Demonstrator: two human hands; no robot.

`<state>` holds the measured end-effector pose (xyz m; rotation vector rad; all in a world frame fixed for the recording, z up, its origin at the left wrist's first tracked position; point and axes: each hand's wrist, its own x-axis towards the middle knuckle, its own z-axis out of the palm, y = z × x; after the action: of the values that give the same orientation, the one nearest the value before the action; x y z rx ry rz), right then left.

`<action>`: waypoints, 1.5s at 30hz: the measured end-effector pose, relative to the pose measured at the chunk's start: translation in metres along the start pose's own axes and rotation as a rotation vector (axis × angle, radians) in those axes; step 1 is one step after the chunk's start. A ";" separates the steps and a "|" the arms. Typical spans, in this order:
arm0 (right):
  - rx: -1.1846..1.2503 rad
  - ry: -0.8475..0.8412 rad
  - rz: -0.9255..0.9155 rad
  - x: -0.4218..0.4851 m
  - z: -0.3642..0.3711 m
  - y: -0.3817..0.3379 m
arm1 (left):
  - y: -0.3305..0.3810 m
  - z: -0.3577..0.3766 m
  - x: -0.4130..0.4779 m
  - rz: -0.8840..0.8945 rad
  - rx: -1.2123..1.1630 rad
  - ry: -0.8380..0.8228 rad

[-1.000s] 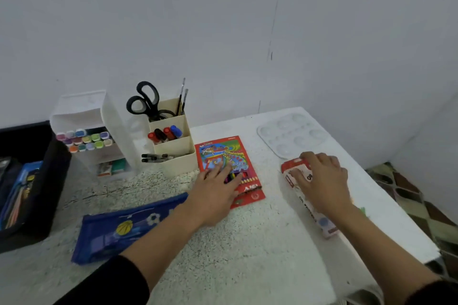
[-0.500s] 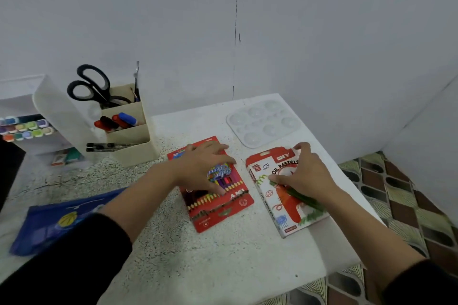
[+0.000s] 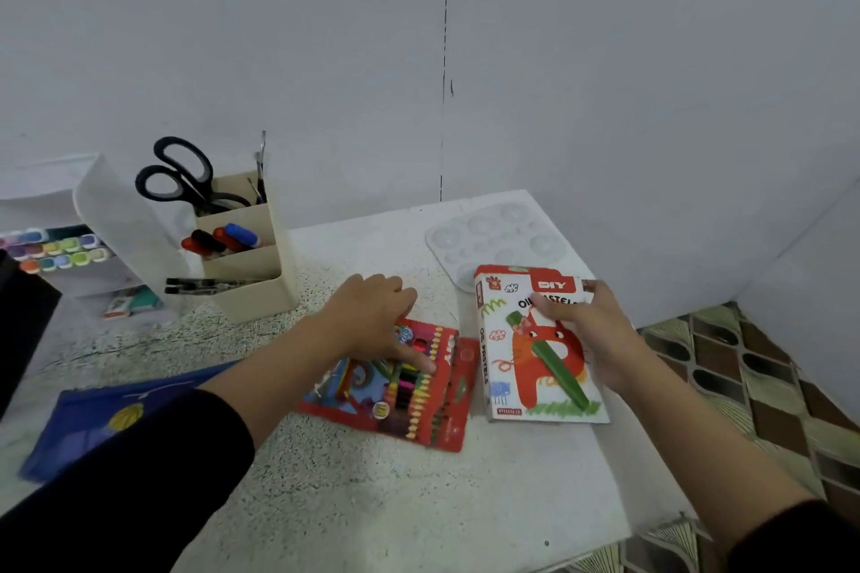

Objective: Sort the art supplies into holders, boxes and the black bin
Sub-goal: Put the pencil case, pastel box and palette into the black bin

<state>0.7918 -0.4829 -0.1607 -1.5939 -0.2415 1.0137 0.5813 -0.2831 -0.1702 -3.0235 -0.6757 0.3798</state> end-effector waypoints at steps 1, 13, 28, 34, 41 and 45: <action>0.058 -0.036 0.008 0.001 0.001 0.000 | 0.000 0.002 0.000 -0.065 -0.062 0.005; 0.097 -0.075 -0.042 -0.009 0.036 0.019 | -0.010 0.015 -0.039 -0.450 -0.561 -0.054; -0.260 -0.134 -0.418 -0.027 0.131 0.046 | 0.006 0.027 -0.095 -0.592 -1.792 0.224; -0.161 -0.302 -0.354 -0.034 0.151 0.045 | 0.003 0.025 -0.111 -0.557 -2.001 0.392; -0.008 -0.293 -0.273 -0.065 0.192 0.014 | -0.010 -0.007 -0.157 -0.429 -1.816 0.591; 0.129 -0.462 -0.195 -0.086 0.231 0.000 | -0.031 -0.024 -0.199 -0.455 -1.736 0.733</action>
<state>0.5753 -0.3760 -0.1093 -1.1791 -0.6217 1.2075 0.3997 -0.3382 -0.0985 -3.1413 -2.2584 -2.2490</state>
